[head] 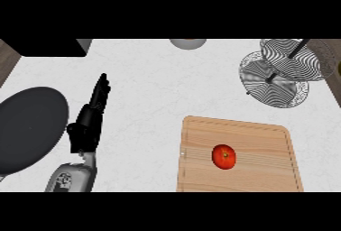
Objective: Pick the pear from the cutting board and place it in the tiered basket
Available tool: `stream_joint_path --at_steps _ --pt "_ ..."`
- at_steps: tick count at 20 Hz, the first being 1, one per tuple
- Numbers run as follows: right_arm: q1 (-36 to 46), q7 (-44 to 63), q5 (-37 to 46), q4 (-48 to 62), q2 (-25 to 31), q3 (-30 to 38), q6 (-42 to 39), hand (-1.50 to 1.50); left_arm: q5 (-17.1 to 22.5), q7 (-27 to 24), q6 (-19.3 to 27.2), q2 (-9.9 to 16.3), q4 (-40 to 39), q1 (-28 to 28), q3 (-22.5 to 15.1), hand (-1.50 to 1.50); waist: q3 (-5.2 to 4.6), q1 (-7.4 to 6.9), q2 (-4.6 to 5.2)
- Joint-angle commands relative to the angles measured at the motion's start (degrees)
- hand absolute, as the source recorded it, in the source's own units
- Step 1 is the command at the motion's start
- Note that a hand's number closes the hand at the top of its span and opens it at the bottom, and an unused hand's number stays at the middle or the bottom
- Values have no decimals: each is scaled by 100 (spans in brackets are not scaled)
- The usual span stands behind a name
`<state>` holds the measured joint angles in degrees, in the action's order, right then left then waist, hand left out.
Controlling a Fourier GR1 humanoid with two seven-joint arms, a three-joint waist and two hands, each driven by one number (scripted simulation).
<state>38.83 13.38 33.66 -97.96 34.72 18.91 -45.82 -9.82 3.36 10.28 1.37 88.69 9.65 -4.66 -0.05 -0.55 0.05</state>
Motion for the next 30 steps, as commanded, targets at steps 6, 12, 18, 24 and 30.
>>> stream_joint_path --at_steps 6,12,18,24,30 --pt "654 -836 1086 1847 276 -697 1352 150 -66 223 -71 9 456 -280 -134 0 5 -46 11" --pt "941 -1719 1549 3204 516 -831 2117 150 39 -359 -75 -62 -94 -311 8 0 4 -42 19" --pt "1316 -1176 1085 4387 -5 -188 2195 -150 -50 -134 -23 -48 -129 87 27 0 7 -53 39" --pt "1804 -1504 532 5289 57 302 2023 -150 -57 85 -90 -57 501 -476 -251 0 10 -98 13" --pt "2004 -1345 6 5744 234 1199 2725 -150 -111 -117 46 -131 13 -186 -134 0 9 -27 32"
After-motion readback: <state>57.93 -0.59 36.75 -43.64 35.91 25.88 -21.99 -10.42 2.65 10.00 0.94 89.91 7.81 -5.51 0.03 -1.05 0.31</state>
